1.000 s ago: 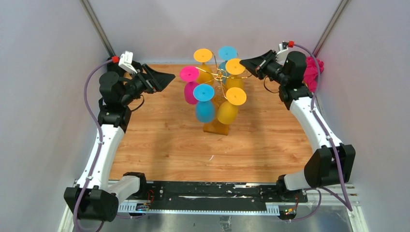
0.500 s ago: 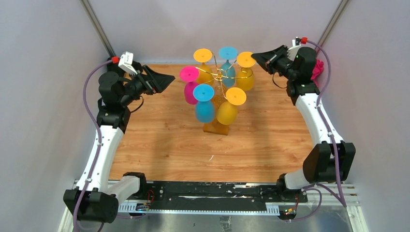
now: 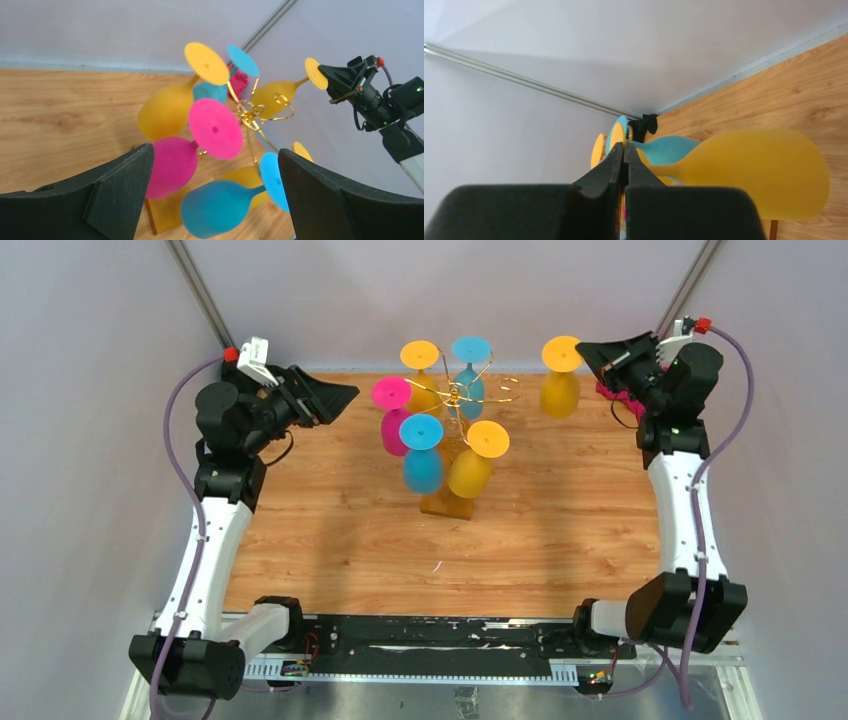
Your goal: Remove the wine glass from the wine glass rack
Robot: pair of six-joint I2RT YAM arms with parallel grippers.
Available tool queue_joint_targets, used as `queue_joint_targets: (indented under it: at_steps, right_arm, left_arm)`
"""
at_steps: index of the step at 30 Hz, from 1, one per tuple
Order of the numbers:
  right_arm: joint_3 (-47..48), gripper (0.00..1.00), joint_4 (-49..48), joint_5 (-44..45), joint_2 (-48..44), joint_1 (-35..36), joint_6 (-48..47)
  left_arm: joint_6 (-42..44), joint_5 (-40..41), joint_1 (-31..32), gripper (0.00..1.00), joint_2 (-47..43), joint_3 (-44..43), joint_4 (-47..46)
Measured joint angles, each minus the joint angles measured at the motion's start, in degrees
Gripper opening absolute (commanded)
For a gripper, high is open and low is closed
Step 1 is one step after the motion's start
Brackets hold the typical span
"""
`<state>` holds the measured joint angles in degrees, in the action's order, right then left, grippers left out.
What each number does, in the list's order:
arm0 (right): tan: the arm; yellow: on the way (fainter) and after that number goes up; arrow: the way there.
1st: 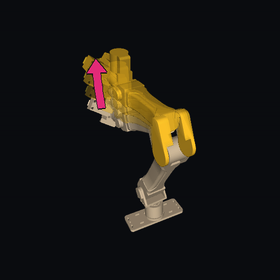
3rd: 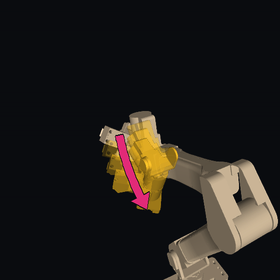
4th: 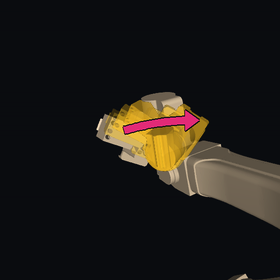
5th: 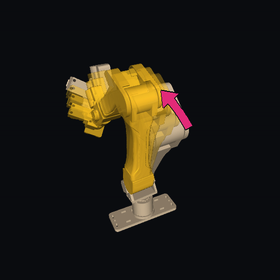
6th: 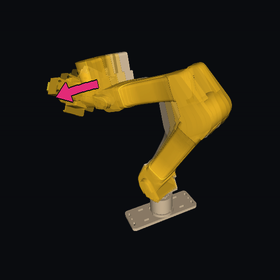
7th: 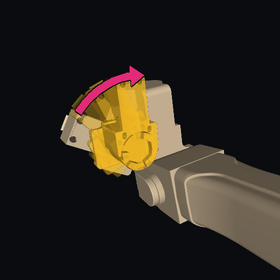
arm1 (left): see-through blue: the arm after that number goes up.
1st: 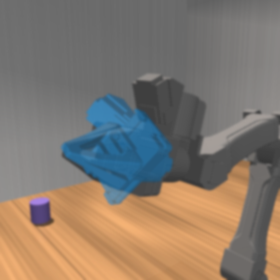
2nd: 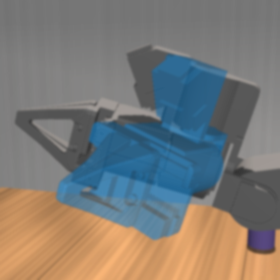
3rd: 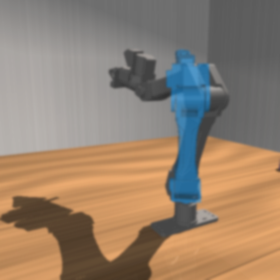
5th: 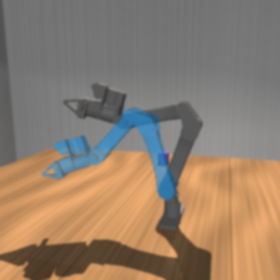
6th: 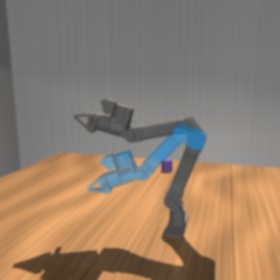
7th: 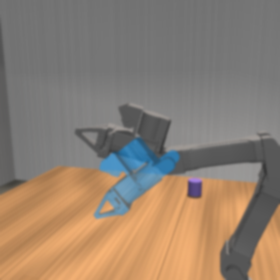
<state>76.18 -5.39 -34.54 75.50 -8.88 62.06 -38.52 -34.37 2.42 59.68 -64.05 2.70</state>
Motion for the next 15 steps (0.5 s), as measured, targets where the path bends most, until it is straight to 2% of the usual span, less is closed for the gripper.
queue_joint_targets:
  at_steps: [7, 10, 15]
  right_arm:
    - [6.10, 0.00, -0.04, -3.91, -10.23, -0.48, 1.51]
    - [8.52, 0.00, -5.86, -6.36, -14.53, -0.48, 6.34]
    - [10.71, 0.00, -18.25, -9.86, -16.48, 0.44, 16.39]
  left_arm:
    - [-7.37, -5.92, 0.00, 1.00, 4.61, -4.00, -10.95]
    - [-9.60, -8.85, 0.00, 1.00, 7.61, -7.02, -14.29]
    - [-16.52, -15.10, 0.37, 1.00, 10.08, -8.39, -26.03]
